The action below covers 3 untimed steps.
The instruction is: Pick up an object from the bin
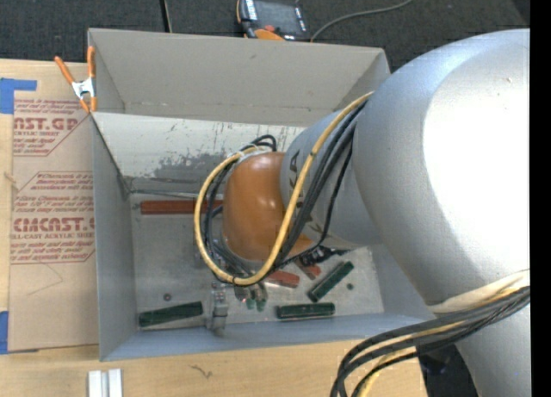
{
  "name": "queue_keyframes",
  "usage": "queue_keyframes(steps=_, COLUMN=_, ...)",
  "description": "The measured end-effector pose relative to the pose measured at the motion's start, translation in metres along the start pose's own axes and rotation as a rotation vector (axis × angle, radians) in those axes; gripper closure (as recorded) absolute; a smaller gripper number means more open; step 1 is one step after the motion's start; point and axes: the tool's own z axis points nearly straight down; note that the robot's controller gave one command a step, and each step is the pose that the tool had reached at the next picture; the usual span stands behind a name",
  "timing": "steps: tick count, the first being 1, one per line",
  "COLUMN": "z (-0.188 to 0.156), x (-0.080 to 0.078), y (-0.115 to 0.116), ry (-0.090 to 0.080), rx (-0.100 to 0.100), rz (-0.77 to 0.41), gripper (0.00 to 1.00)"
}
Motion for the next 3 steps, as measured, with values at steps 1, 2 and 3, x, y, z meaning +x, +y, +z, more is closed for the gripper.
queue_keyframes(steps=1, z=0.0007, x=0.0018, y=-0.0001, ry=0.007, rx=0.001, rz=-0.001, gripper=1.0)
queue_keyframes(steps=2, z=0.0, x=0.0, y=-0.0001, ry=0.0, rx=0.0, rz=0.0, gripper=0.0)
queue_keyframes(steps=3, z=0.0007, x=0.0018, y=-0.0003, ry=0.007, rx=0.001, rz=-0.001, gripper=1.0)
